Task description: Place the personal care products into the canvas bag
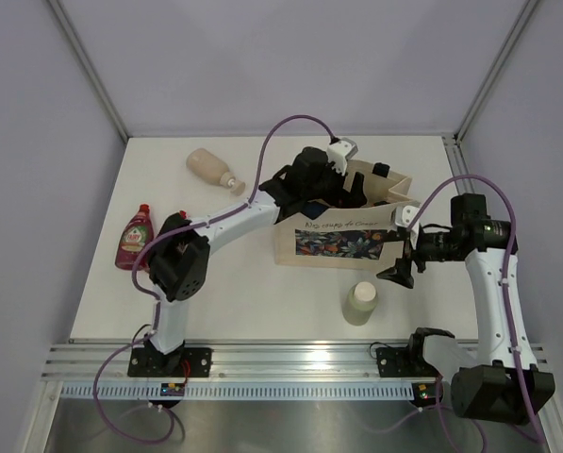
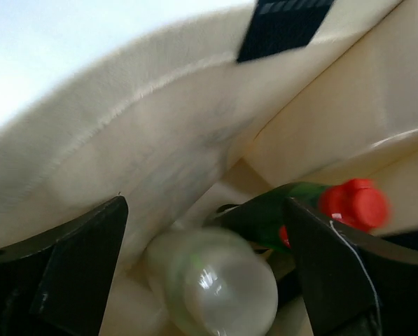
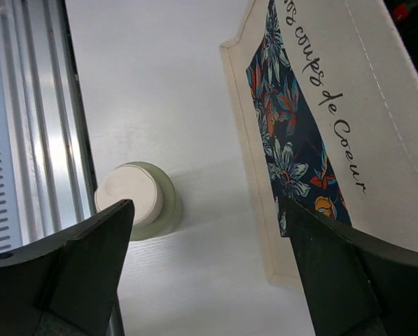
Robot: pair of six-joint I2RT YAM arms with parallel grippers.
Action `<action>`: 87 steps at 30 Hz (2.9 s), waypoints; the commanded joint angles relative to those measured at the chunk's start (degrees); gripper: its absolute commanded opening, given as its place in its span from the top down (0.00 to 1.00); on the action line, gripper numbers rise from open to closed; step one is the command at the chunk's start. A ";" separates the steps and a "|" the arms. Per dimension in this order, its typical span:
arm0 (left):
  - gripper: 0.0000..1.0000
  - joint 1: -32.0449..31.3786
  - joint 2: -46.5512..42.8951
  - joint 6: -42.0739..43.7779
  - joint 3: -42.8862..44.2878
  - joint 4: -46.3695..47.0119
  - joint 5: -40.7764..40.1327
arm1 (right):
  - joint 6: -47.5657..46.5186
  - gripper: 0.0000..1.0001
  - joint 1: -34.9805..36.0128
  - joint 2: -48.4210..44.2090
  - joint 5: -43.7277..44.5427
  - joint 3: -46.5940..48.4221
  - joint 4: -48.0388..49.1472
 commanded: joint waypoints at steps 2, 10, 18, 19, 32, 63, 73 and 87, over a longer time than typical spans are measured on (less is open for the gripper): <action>0.01 -0.30 -9.41 -0.12 0.62 4.49 2.09 | -12.08 0.01 0.76 -2.79 3.46 -2.44 -16.48; 0.01 0.14 -18.55 2.42 1.59 -2.01 1.57 | -8.68 0.00 10.33 -8.94 9.62 -13.42 -6.39; 0.01 0.93 -35.41 5.94 -7.62 -10.11 -6.86 | -5.41 0.00 16.31 -5.70 12.44 -18.53 1.27; 0.01 0.93 -39.44 5.94 -9.55 -10.37 -9.13 | -4.11 0.00 16.76 -5.35 12.87 -18.88 2.15; 0.01 1.19 -60.91 -1.52 -31.80 -10.72 -19.43 | 20.16 0.01 25.19 -4.20 20.69 -22.14 26.31; 0.01 1.19 -63.56 -4.95 -37.79 -8.88 -20.84 | 23.85 0.46 25.29 -2.79 18.33 -23.72 30.28; 0.01 1.19 -63.30 -4.69 -36.91 -11.60 -21.46 | 39.20 1.00 25.29 -8.07 9.29 -16.80 35.37; 0.01 1.19 -63.91 -5.30 -36.12 -14.24 -24.36 | 70.88 1.00 25.20 4.56 7.07 17.21 51.81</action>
